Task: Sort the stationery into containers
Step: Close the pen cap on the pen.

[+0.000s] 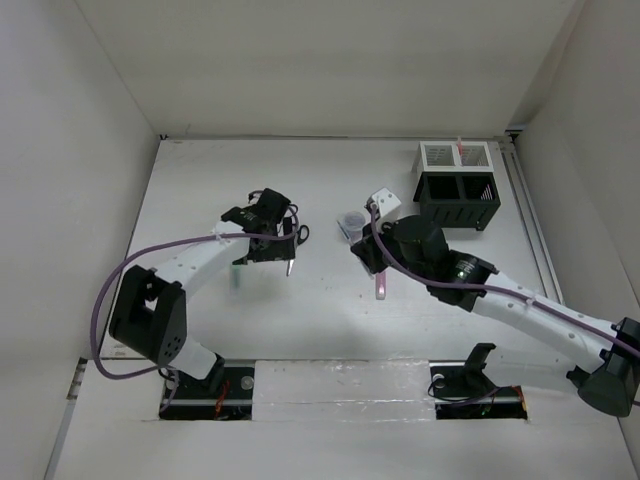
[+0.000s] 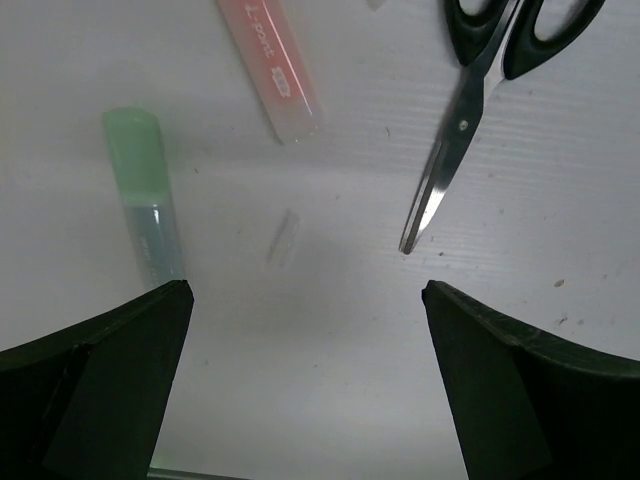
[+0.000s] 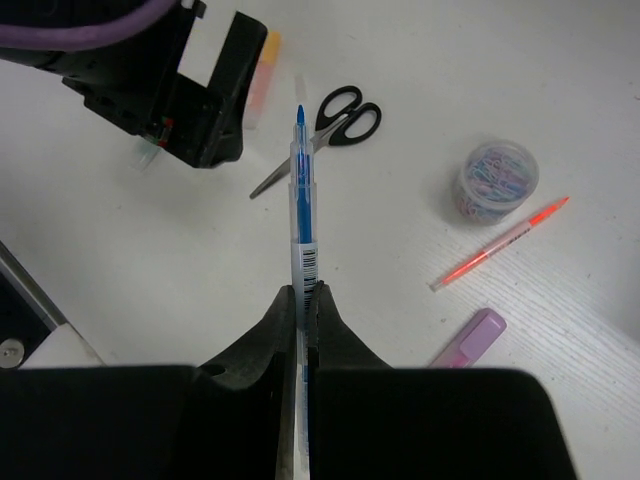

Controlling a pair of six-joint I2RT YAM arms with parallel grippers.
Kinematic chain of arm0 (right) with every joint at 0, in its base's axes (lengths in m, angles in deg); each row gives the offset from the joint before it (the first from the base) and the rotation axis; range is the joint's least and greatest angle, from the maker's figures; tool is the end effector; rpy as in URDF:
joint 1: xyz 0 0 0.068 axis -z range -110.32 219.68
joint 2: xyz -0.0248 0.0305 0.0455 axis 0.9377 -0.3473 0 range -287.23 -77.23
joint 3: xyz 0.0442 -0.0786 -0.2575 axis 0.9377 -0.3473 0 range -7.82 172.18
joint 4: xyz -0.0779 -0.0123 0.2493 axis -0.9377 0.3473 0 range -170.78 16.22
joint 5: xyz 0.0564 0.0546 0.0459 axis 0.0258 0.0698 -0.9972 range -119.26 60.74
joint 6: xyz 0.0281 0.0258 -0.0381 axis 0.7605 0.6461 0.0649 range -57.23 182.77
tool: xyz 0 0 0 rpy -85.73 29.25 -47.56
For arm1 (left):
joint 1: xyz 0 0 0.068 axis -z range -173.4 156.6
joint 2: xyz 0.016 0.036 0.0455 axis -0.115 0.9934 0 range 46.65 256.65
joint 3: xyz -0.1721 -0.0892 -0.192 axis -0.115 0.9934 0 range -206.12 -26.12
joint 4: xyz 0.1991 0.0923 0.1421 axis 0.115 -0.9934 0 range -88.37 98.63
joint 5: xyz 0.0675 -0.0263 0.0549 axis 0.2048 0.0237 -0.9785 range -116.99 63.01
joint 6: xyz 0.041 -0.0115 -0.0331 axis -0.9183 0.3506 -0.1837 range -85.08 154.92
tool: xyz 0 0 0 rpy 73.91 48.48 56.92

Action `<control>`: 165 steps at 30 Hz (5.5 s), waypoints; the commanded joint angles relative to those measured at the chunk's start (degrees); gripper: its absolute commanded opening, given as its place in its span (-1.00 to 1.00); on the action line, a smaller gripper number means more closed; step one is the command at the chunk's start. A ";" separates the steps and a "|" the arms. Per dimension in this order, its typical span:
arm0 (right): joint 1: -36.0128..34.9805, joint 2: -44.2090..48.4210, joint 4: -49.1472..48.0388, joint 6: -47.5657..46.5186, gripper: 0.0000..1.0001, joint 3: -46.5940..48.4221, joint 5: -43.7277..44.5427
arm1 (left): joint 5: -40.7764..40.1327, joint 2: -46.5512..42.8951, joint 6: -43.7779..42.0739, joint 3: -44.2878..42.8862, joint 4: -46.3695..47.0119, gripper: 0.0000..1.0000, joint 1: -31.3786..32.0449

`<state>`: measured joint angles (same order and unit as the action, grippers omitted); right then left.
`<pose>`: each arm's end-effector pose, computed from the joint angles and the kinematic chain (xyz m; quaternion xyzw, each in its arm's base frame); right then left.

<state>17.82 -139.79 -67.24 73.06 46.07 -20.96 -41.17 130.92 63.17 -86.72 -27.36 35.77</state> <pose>0.1589 0.1940 0.3289 -0.2560 0.7883 0.2356 0.5074 0.2635 -0.1371 0.2392 -0.0246 0.9580 -0.0202 0.2849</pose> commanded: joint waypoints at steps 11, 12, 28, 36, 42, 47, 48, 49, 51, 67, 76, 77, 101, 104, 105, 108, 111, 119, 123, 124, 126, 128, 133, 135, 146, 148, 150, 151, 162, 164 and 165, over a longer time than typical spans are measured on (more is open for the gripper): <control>-0.53 2.71 -6.50 -1.06 -1.00 -3.70 -2.14 | 7.85 6.52 -3.82 0.83 -0.31 0.82 -3.68; -0.53 2.71 -6.51 -1.06 -1.00 -3.70 -2.14 | 7.85 7.39 -3.82 0.83 -0.31 0.82 -3.68; -0.53 3.24 -8.35 -2.11 -1.00 -5.37 -3.81 | 7.85 13.02 -3.82 1.36 -0.31 0.35 -3.68; -0.53 3.77 -8.88 -2.11 -1.00 -6.52 -3.81 | 7.85 15.13 -3.29 1.36 -0.31 0.10 -3.68; -0.53 4.82 -8.88 -2.64 -1.00 -6.52 -3.81 | 7.32 15.84 -3.29 1.36 -0.31 -0.10 -3.68; -0.53 5.35 -8.88 -2.64 -1.00 -6.52 -3.28 | 7.32 16.45 -3.29 1.36 -0.31 -0.30 -3.68; -0.53 5.35 -8.88 -2.64 -1.00 -6.52 -3.28 | 7.32 16.45 -3.29 1.36 -0.31 -0.30 -3.68; -0.53 5.35 -8.88 -2.64 -1.00 -6.52 -3.28 | 7.32 16.45 -3.29 1.36 -0.31 -0.33 -3.68; -0.53 5.35 -8.88 -2.64 -1.00 -6.52 -2.76 | 7.32 16.45 -3.29 1.36 -0.31 -0.36 -3.68; -0.53 5.35 -8.88 -2.64 -1.00 -7.04 -2.76 | 5.47 19.88 -2.23 0.83 0.83 -0.56 -3.68; -0.53 5.88 -8.88 -2.64 -1.00 -7.04 -3.28 | 5.47 20.94 -2.23 0.83 2.06 -0.59 -3.68; -0.53 5.88 -8.88 -2.64 -1.00 -7.04 -3.28 | 5.47 21.54 -2.23 0.83 2.06 -0.59 -3.68; -0.53 6.40 -11.96 -3.00 -1.00 -8.62 -6.90 | 8.71 9.71 -2.76 1.36 3.64 -1.00 -2.36; -0.53 6.40 -13.27 -1.15 -1.00 -9.24 -5.04 | 10.04 -0.13 -1.19 0.66 4.17 -1.00 -1.14; -0.53 6.93 -14.49 -0.53 -1.00 -9.94 -4.52 | 10.04 -2.59 -1.18 -0.21 4.69 -1.00 -1.13; -0.53 6.93 -17.31 2.62 -1.00 -11.96 -5.04 | 11.09 -12.88 0.57 -1.62 7.59 -1.00 -1.13; -0.53 6.93 -23.45 6.05 -1.00 -14.33 -8.81 | 15.56 -22.35 0.58 -2.33 13.98 -1.00 -1.13; -1.58 2.20 -53.73 17.83 -1.00 -20.40 -20.58 | 27.08 -38.90 4.88 5.03 30.78 -1.00 -1.13; -2.89 -2.55 -60.55 21.26 -1.00 -18.57 -25.42 | 32.45 -44.89 7.87 8.57 38.88 -1.00 -1.13; -2.90 -3.52 -61.43 21.79 -1.00 -17.25 -25.96 | 33.15 -44.89 8.48 8.57 38.89 -1.00 -1.13; -4.65 -4.85 -63.37 22.50 -1.00 -16.45 -25.96 | 34.64 -44.89 8.49 8.04 38.89 -1.00 -1.13; -5.44 -6.42 -63.37 22.50 -1.00 -14.87 -25.96 | 36.32 -44.89 8.49 7.51 39.67 -1.00 -1.13; -5.45 -6.35 -65.22 23.20 -1.00 -14.26 -25.96 | 36.59 -46.04 7.87 8.04 39.68 -1.00 -1.13; -5.98 -5.82 -64.17 22.59 -1.00 -13.55 -25.44 | 36.59 -46.56 7.87 8.04 39.68 -1.00 -1.13; -5.98 -5.20 -62.32 21.53 -1.00 -12.49 -24.82 | 39.31 -47.88 6.73 10.24 40.91 -1.00 -1.13; -5.98 -5.20 -62.32 21.53 -1.00 -12.49 -24.82 | 39.31 -47.88 6.12 10.76 40.91 -1.00 -1.13; -5.98 -4.67 -62.32 21.53 -1.00 -12.49 -24.82 | 39.83 -47.88 6.12 10.76 40.91 -1.00 -1.13; -5.98 -4.67 -62.32 21.01 -1.00 -12.49 -24.82 | 39.84 -47.88 6.12 10.76 40.91 -1.00 -1.13; -5.98 -4.67 -61.18 20.48 -1.00 -11.96 -23.77 | 41.24 -47.36 6.20 11.82 42.49 -1.00 -1.13; -5.98 -4.67 -61.18 19.96 -1.00 -11.96 -23.76 | 41.77 -47.36 6.20 11.82 42.49 -1.00 -1.13; -5.98 -4.67 -61.18 19.95 -1.00 -11.96 -23.76 | 41.77 -47.36 6.20 11.82 42.49 -1.00 -1.13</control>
<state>12.47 -145.80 -126.23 94.24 31.58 -45.36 -1.30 83.77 69.84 -74.85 11.07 34.61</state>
